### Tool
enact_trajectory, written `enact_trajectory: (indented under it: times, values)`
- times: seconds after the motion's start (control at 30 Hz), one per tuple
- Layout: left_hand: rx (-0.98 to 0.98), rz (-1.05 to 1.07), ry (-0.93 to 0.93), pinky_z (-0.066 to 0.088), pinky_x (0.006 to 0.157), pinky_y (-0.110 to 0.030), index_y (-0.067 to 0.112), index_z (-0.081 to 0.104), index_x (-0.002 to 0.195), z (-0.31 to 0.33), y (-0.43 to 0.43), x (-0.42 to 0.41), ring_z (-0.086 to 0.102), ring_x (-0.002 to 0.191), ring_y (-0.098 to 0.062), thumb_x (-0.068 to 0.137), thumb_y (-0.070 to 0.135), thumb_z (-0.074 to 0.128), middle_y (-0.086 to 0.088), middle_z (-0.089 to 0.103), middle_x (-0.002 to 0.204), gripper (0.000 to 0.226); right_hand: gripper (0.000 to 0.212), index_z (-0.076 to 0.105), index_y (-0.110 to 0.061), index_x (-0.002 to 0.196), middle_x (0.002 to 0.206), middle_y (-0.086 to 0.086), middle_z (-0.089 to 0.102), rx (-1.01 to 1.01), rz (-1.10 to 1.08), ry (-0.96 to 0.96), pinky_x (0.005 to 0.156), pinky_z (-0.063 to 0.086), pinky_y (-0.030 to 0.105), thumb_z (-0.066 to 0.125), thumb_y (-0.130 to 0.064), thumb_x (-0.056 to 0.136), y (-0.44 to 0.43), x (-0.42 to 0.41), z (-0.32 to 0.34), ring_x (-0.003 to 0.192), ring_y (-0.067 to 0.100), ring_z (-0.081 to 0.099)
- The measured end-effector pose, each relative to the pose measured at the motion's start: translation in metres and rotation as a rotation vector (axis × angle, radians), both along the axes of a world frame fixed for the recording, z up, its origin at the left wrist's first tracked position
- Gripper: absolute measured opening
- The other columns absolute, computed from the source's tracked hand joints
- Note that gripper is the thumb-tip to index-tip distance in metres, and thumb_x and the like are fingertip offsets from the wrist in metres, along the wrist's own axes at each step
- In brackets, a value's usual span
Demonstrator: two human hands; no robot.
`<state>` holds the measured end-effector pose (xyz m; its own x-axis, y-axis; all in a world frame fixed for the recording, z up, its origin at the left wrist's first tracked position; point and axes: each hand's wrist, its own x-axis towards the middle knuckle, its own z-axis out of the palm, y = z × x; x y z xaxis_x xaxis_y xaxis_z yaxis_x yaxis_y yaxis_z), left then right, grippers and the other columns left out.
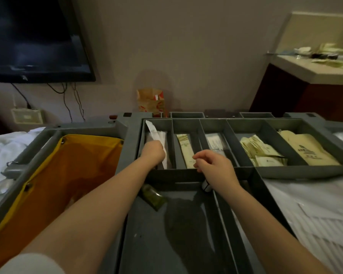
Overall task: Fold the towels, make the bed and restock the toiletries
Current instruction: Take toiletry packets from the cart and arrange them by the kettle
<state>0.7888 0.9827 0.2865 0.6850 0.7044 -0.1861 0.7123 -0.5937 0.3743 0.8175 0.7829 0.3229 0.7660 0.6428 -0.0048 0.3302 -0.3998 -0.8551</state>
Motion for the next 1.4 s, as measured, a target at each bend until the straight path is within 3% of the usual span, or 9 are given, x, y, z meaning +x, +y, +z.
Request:
enact_trajectory:
  times: [0.23, 0.47, 0.6, 0.7, 0.83, 1.1, 1.2, 1.3, 1.4]
  values:
    - [-0.096, -0.078, -0.03, 0.046, 0.093, -0.033, 0.007, 0.062, 0.117, 0.013, 0.0, -0.013, 0.053, 0.115, -0.027, 0.092, -0.004, 0.044, -0.013, 0.055, 0.124, 0.033, 0.016, 0.061, -0.024, 0.105, 0.092, -0.006, 0.063, 0.026, -0.05, -0.021, 0.065, 0.048, 0.017, 0.05, -0.018, 0.096, -0.001, -0.005, 0.002, 0.082, 0.008, 0.061]
    - [-0.132, -0.165, -0.062, 0.053, 0.078, -0.029, 0.012, 0.056, 0.125, 0.001, -0.001, -0.012, 0.061, 0.095, -0.021, 0.094, 0.009, 0.052, -0.008, 0.059, 0.115, 0.031, 0.016, 0.062, -0.024, 0.1, 0.094, -0.003, 0.062, 0.062, -0.095, -0.037, 0.07, 0.048, 0.019, 0.05, -0.015, 0.095, -0.021, -0.003, 0.002, 0.086, 0.01, 0.061]
    - [0.057, -0.131, -0.094, 0.045, 0.093, -0.033, 0.013, 0.055, 0.131, 0.009, -0.004, -0.019, 0.055, 0.115, -0.024, 0.097, 0.015, 0.047, -0.01, 0.057, 0.131, 0.034, 0.017, 0.062, -0.025, 0.102, 0.092, -0.004, 0.063, 0.066, -0.145, -0.064, 0.065, 0.044, 0.019, 0.049, -0.016, 0.095, -0.032, 0.002, 0.005, 0.081, 0.01, 0.061]
    - [0.149, -0.13, -0.147, 0.046, 0.085, -0.032, 0.013, 0.053, 0.133, 0.023, -0.027, -0.034, 0.058, 0.109, -0.025, 0.099, 0.019, 0.043, -0.011, 0.06, 0.127, 0.036, 0.019, 0.062, -0.025, 0.107, 0.089, -0.006, 0.062, 0.045, -0.142, -0.167, 0.057, 0.04, 0.017, 0.048, -0.018, 0.096, -0.042, 0.004, 0.011, 0.071, 0.007, 0.057]
    - [0.248, -0.144, -0.323, 0.044, 0.097, -0.038, 0.015, 0.051, 0.135, 0.053, -0.099, -0.062, 0.054, 0.117, -0.025, 0.098, 0.024, 0.044, -0.009, 0.058, 0.131, 0.038, 0.03, 0.057, -0.024, 0.124, 0.112, -0.006, 0.061, 0.012, -0.154, -0.345, 0.082, 0.05, 0.027, 0.05, -0.021, 0.095, -0.072, 0.002, 0.021, 0.099, 0.009, 0.057]
    - [-0.066, -0.279, -0.768, 0.036, 0.071, 0.0, 0.02, 0.065, 0.113, 0.058, -0.357, -0.05, 0.054, 0.09, -0.001, 0.095, 0.018, 0.054, 0.008, 0.064, 0.102, 0.022, 0.029, 0.059, -0.022, 0.122, 0.118, -0.005, 0.062, -0.035, -0.345, -0.435, 0.098, 0.043, 0.041, 0.051, -0.022, 0.094, -0.297, 0.003, 0.022, 0.11, 0.016, 0.054]
    - [-0.206, -0.438, -0.758, 0.044, 0.079, -0.01, 0.021, 0.064, 0.111, 0.036, -0.46, -0.029, 0.059, 0.092, -0.003, 0.094, 0.014, 0.054, 0.008, 0.066, 0.103, 0.022, 0.027, 0.057, -0.024, 0.122, 0.109, -0.008, 0.061, -0.006, -0.501, -0.288, 0.09, 0.049, 0.033, 0.052, -0.021, 0.095, -0.415, -0.002, 0.003, 0.102, 0.011, 0.056]
    - [-0.32, -0.633, -0.67, 0.039, 0.074, -0.001, 0.025, 0.062, 0.108, 0.017, -0.548, -0.009, 0.059, 0.091, 0.0, 0.094, 0.014, 0.054, 0.012, 0.064, 0.101, 0.02, 0.025, 0.055, -0.026, 0.118, 0.097, -0.013, 0.058, -0.007, -0.732, -0.158, 0.069, 0.043, 0.01, 0.054, -0.02, 0.094, -0.524, -0.018, -0.026, 0.088, 0.005, 0.056]
    - [-0.446, -0.773, -0.514, 0.045, 0.078, -0.012, 0.027, 0.06, 0.116, -0.007, -0.62, 0.01, 0.058, 0.096, 0.0, 0.096, 0.021, 0.052, 0.014, 0.062, 0.103, 0.022, 0.027, 0.056, -0.025, 0.12, 0.099, -0.011, 0.06, -0.063, -0.934, -0.084, 0.068, 0.037, 0.012, 0.055, -0.02, 0.093, -0.608, -0.036, -0.057, 0.086, 0.005, 0.053]
